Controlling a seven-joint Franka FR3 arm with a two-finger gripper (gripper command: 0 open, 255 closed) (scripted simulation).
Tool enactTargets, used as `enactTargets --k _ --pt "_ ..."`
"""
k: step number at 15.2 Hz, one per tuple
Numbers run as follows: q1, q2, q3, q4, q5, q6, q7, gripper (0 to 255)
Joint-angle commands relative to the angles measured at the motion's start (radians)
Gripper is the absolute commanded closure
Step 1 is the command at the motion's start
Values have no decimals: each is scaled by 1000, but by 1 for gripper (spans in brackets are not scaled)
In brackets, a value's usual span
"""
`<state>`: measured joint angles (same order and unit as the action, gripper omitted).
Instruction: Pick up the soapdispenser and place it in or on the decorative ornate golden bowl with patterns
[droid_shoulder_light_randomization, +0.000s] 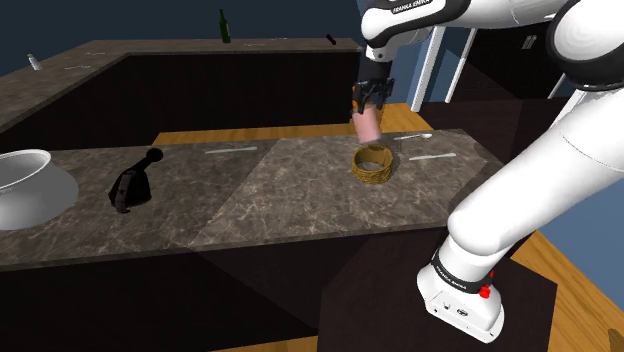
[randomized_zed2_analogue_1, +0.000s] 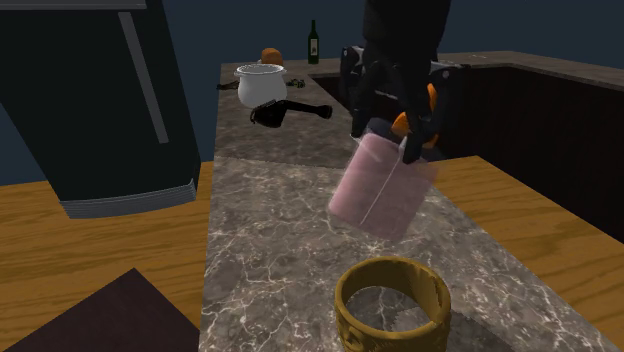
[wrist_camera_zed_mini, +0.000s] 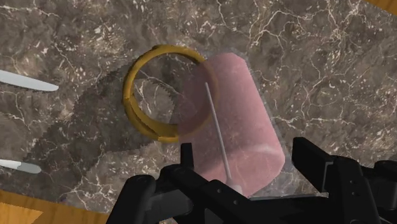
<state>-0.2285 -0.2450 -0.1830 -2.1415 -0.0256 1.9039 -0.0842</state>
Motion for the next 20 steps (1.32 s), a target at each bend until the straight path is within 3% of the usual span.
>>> enactTargets --k 1,5,20 --pt "-20 -46 -24 -36 -15 -9 -37 255" --pt "-60 -123 -72 -95 -48 -24 -109 255" --pt "-62 -70 -90 -253 -47 186 -117 255"
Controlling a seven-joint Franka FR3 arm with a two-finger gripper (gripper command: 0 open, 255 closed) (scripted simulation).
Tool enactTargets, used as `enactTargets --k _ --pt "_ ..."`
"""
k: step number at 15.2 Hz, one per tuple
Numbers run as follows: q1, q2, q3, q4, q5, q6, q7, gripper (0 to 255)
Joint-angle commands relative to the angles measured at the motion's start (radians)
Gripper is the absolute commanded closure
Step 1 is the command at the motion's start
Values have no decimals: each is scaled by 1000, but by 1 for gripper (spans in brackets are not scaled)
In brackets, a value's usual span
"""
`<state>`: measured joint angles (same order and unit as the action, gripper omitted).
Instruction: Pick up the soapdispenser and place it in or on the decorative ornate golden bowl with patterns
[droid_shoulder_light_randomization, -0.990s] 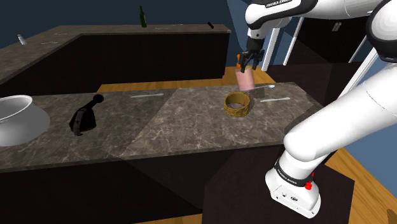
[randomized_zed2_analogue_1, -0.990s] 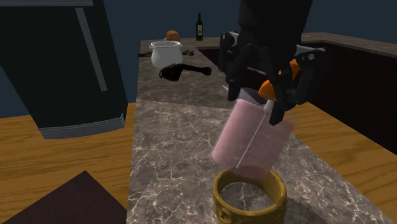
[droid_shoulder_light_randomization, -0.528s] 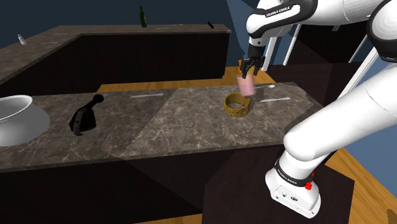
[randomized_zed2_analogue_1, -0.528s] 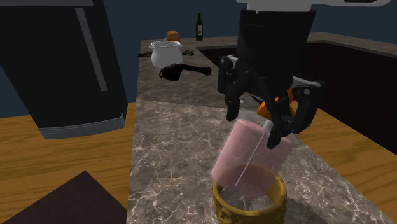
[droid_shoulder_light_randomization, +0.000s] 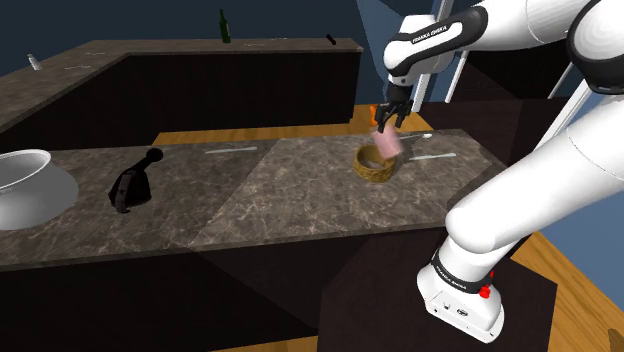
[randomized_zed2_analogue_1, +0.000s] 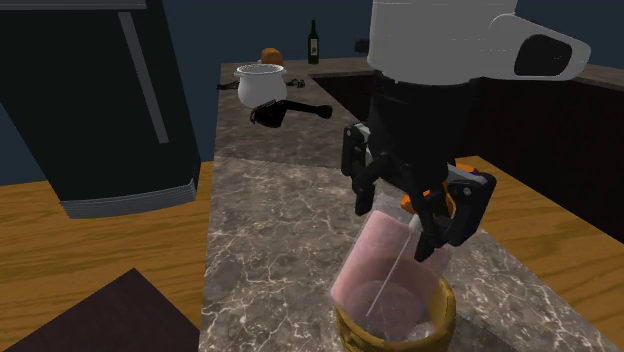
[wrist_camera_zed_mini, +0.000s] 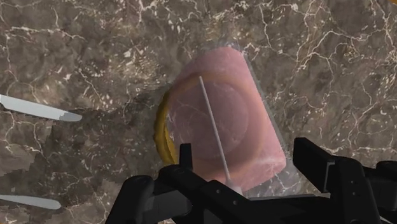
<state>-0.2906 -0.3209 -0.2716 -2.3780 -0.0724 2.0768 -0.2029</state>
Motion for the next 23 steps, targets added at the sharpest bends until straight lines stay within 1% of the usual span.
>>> enactTargets --k 1,8,9,14,18,23 --pt "0 11 -2 -26 1 28 0 255" --pt "0 11 -2 -26 1 28 0 255" --pt "0 11 -2 -26 1 28 0 0" --pt "0 11 -2 -26 1 28 0 0" --pt "-1 -31 8 67 -2 -107 6 0" --pt "-1 -31 8 67 -2 -107 6 0"
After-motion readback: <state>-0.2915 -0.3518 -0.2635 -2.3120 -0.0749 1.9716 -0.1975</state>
